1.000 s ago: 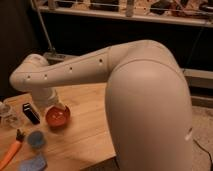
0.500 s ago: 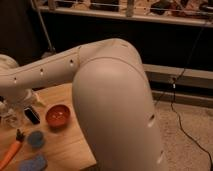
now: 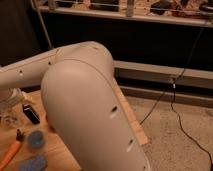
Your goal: Place the eraser on the white sponge
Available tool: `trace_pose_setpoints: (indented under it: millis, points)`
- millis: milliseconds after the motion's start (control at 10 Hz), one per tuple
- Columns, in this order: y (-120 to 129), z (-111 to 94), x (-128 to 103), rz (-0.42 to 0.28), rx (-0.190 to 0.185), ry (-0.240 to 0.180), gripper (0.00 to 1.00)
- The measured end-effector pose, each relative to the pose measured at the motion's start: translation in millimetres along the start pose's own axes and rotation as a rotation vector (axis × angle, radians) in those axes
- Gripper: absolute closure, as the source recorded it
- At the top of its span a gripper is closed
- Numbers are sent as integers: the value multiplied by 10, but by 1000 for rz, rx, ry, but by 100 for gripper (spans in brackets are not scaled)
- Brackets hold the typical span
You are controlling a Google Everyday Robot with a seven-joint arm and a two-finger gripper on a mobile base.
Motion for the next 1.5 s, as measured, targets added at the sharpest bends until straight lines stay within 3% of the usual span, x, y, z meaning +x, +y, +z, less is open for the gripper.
trace_pose_setpoints:
  millis: [200,500,1100,1300,1500]
  points:
    - [132,55,-125,-1,-13,7,35]
    - [187,176,-317,57,-38,13,35]
    - [57,471,-562,137,29,15,35]
    - [50,609,-541,148,30,39,35]
    - [61,695,-543,141,0,53,35]
